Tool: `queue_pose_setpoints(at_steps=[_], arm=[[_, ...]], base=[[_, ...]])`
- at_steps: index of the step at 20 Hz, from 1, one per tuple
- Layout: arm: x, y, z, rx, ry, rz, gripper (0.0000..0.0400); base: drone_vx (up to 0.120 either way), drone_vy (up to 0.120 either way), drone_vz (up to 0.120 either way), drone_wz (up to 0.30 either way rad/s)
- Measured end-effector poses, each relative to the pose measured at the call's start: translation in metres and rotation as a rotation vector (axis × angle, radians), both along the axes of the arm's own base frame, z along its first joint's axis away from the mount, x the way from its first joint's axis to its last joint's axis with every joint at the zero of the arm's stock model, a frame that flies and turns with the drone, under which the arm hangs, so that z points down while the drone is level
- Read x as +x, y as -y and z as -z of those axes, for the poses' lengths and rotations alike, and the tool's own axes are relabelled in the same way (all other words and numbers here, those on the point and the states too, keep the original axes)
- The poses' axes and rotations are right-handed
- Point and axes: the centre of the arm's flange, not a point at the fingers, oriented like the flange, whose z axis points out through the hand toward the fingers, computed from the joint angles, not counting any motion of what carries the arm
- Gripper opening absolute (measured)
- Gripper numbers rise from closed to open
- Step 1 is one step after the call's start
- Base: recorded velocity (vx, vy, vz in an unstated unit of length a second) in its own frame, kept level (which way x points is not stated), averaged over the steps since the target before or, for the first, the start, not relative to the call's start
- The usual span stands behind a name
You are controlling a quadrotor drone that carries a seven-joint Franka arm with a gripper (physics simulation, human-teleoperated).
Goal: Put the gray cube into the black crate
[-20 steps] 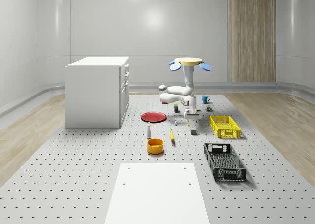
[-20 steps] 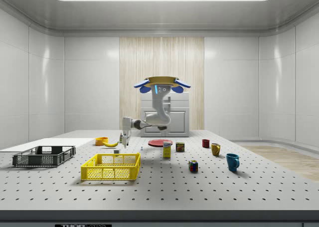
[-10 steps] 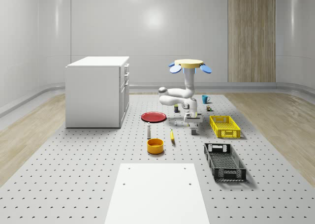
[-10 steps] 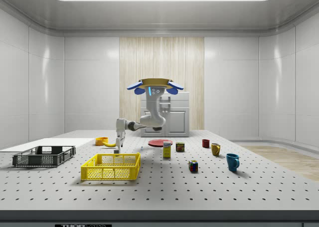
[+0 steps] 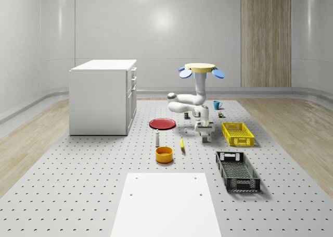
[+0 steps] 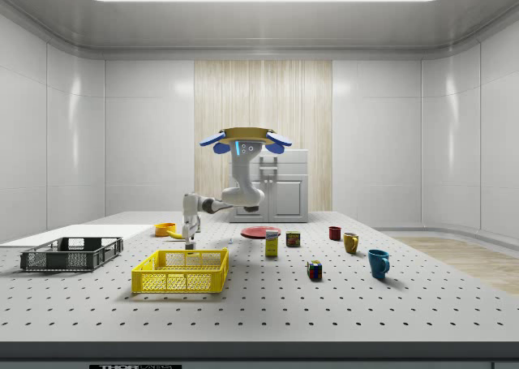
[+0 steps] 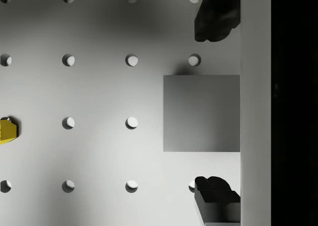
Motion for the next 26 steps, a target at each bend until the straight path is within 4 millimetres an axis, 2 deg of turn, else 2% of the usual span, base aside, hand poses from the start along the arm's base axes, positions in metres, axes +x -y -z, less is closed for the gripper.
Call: queue_pose_setpoints(at_steps=[6,9,13,19,23,26], arm=[[0.0,0.0,-0.019,0.0,0.0,0.0,0.04],[0.0,0.0,-0.024,0.0,0.0,0.0,0.0321],[0.0,0.0,-0.028,0.0,0.0,0.0,0.0276],[0.0,0.0,-0.029,0.0,0.0,0.0,0.0256],[0.0,0.0,-0.018,0.0,0.0,0.0,0.0252],[0.0,0.0,-0.007,0.0,0.0,0.0,0.0251]], base=[[0.0,0.0,0.0,0.0],[0.0,0.0,0.0,0.0],[0.0,0.0,0.0,0.0],[0.0,0.0,0.0,0.0],[0.0,0.0,0.01,0.0],[0.04,0.067,0.12,0.0]])
